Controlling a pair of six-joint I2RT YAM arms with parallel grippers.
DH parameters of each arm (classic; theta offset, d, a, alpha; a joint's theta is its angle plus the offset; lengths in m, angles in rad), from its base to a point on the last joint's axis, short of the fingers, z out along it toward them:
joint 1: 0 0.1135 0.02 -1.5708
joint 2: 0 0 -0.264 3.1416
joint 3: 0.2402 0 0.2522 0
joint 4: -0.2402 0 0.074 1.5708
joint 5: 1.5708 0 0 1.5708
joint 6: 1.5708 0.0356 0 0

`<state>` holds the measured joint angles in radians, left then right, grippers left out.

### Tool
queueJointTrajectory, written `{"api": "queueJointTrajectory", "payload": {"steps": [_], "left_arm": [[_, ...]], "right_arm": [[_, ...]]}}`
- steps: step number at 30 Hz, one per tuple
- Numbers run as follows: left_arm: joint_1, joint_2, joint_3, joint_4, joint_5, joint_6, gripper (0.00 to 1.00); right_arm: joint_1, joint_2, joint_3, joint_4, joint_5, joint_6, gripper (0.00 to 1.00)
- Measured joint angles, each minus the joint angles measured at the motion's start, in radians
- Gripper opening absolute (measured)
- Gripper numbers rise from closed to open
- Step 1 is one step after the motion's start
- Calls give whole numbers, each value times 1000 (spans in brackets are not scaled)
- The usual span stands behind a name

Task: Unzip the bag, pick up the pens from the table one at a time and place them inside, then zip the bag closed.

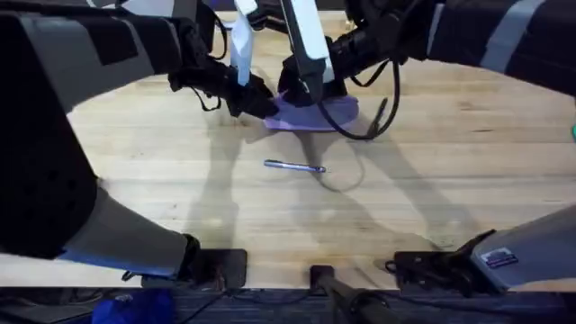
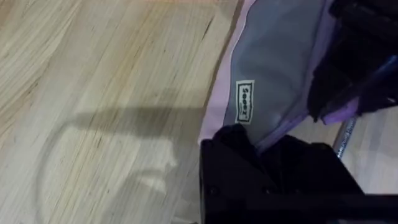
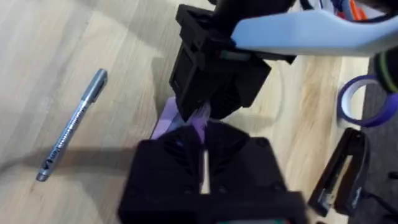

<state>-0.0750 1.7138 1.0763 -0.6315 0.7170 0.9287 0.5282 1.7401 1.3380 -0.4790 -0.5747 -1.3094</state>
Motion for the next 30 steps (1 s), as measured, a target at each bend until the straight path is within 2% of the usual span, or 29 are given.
{"api": "queueJointTrajectory", "payload": {"steps": [1,3,7,8,9,21,30], "left_arm": [[0,0,0,0,0,0,43],[-1,0,0,10,0,0,43],[-4,0,0,15,-3,0,43],[-4,0,0,15,-2,0,43],[-3,0,0,15,-2,0,43],[-5,0,0,16,-3,0,43],[-5,0,0,16,-3,0,43]], "right_arm": [[0,0,0,1,-1,0,112],[6,0,0,13,-35,1,272],[47,-2,4,19,-102,0,832],[51,-2,4,12,-104,0,946],[51,-2,4,6,-107,0,981],[19,-2,5,16,-145,0,995],[-55,-15,5,5,-148,2,996]]}}
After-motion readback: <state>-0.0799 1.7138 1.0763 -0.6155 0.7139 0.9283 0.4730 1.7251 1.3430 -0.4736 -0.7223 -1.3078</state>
